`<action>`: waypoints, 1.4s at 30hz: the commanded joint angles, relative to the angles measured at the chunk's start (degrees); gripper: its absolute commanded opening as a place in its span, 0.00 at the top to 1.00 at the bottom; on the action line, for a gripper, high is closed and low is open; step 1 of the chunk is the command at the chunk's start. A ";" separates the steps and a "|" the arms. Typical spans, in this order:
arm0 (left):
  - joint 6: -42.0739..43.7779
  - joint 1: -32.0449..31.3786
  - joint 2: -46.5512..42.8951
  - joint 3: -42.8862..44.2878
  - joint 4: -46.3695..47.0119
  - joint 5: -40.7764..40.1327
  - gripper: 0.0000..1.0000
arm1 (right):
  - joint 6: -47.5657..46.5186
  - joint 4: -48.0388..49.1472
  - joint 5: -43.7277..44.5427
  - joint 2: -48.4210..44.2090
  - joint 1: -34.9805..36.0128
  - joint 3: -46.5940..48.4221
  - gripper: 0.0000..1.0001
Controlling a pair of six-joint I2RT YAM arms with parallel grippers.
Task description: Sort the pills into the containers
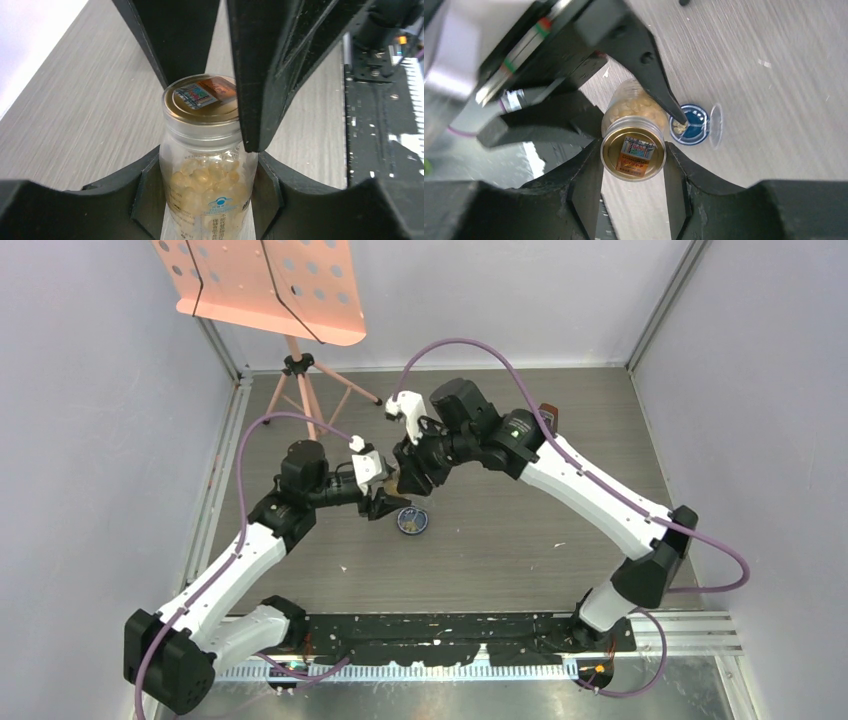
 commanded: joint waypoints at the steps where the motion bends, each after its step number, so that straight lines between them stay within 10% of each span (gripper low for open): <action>1: -1.54 -0.13 -1.72 -0.56 13.92 -5.97 1.00 | 21.70 -3.50 8.24 6.16 1.84 5.90 0.90; 7: -1.46 -0.13 -2.89 -3.24 17.27 -8.47 1.00 | 37.30 -5.56 16.83 9.61 1.71 10.27 0.92; 13: -0.57 0.00 -4.01 -5.24 14.50 -8.33 1.00 | 39.10 -0.41 15.68 6.93 0.69 10.49 0.26; 17: -0.93 0.38 -3.89 -5.86 13.79 -7.22 1.00 | 33.89 2.05 14.37 2.83 -1.33 8.03 0.06; 33: 0.98 0.75 -2.47 0.55 1.70 4.05 1.00 | -1.29 8.45 -13.94 -5.73 -3.88 -0.57 0.13; 42: 1.45 0.75 -2.45 2.48 -2.52 7.54 1.00 | -14.84 4.41 -14.23 -4.71 -3.40 -1.00 0.30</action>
